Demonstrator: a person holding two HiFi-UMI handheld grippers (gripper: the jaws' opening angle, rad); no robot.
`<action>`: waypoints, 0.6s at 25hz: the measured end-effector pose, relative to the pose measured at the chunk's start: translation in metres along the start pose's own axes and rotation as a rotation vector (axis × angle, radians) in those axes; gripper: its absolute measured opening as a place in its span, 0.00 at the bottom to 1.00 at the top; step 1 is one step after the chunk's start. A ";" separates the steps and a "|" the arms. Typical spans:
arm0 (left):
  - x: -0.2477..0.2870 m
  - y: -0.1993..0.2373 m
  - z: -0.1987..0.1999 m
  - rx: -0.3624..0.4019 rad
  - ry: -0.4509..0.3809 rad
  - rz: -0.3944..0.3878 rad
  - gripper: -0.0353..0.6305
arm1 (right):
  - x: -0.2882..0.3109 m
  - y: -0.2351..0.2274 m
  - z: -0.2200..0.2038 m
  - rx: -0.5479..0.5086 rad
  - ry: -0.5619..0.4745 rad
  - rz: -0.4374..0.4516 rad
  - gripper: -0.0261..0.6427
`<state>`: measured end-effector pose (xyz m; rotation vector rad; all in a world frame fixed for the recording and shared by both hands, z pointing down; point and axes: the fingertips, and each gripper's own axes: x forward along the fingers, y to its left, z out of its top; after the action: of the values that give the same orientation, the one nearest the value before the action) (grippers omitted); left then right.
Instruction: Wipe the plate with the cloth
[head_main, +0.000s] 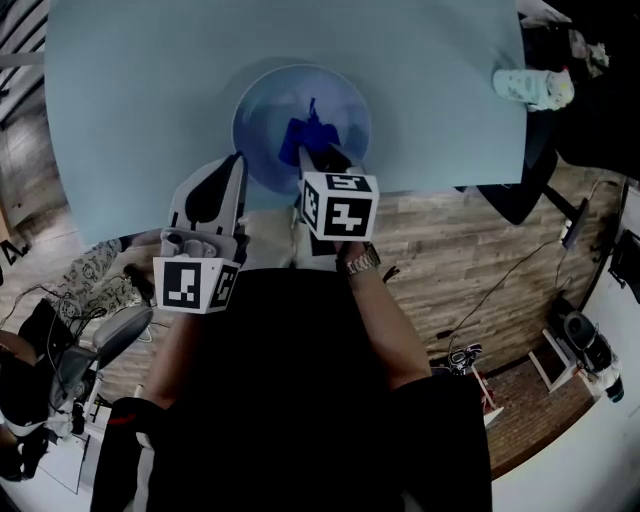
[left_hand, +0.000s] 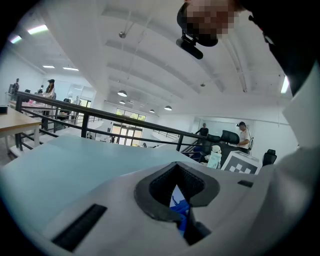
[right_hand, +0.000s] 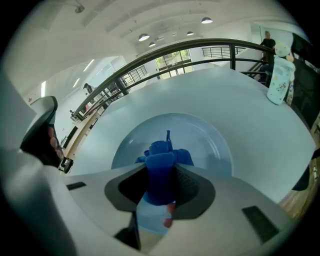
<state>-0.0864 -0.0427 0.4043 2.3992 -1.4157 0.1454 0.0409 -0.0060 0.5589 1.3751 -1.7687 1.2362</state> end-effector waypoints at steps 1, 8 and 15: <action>-0.002 0.001 0.000 -0.001 -0.001 0.006 0.06 | 0.001 0.006 -0.002 -0.011 0.005 0.011 0.22; -0.019 0.016 -0.002 -0.010 -0.011 0.046 0.06 | 0.015 0.046 -0.012 -0.089 0.039 0.072 0.22; -0.035 0.029 -0.003 -0.017 -0.016 0.086 0.06 | 0.022 0.063 -0.021 -0.126 0.067 0.091 0.22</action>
<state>-0.1282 -0.0257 0.4046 2.3320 -1.5226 0.1351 -0.0274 0.0060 0.5666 1.1815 -1.8468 1.1820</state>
